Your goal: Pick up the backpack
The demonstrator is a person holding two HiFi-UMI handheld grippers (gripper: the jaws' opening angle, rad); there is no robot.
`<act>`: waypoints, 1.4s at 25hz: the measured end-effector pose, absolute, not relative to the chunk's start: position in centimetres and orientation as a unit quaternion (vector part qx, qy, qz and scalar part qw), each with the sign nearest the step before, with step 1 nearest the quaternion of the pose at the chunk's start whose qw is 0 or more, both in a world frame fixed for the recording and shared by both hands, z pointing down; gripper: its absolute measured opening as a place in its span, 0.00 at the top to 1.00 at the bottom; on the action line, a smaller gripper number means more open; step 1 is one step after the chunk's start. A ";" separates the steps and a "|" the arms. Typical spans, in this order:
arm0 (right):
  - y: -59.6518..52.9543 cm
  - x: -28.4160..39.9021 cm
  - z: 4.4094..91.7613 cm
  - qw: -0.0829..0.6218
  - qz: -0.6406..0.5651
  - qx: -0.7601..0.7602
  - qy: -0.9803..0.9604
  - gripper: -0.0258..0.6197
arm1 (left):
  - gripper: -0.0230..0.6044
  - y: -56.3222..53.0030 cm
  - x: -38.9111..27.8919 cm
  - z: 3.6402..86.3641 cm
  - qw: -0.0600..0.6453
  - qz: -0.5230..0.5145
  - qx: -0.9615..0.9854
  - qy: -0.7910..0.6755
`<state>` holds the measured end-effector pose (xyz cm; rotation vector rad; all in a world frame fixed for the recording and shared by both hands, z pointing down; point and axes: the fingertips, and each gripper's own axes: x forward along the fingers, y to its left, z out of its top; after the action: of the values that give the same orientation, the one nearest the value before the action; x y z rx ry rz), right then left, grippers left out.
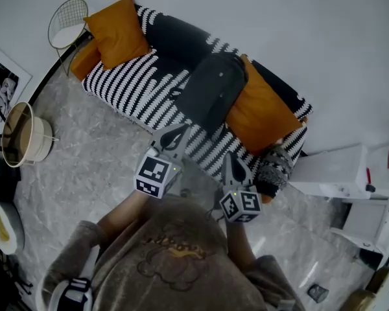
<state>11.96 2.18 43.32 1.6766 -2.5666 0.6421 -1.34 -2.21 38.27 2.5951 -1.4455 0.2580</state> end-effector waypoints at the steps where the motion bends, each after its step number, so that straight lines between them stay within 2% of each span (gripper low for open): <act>1: 1.3 11.8 43.3 0.004 0.205 0.536 -0.819 0.96 | 0.96 -3.1 -1.4 38.3 0.080 0.086 0.868 -0.482; 23: -19.3 9.3 43.5 -0.011 0.207 0.562 -0.801 0.96 | 0.96 -24.5 -1.9 39.7 0.078 0.098 0.892 -0.433; 35: -25.9 9.8 42.7 -0.010 0.189 0.598 -0.779 0.96 | 0.96 -30.9 -1.5 39.6 0.084 0.096 0.901 -0.414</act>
<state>9.80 -25.89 42.69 1.8900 -2.4621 0.5988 -1.52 -30.91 39.59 2.6900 -1.2359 0.2869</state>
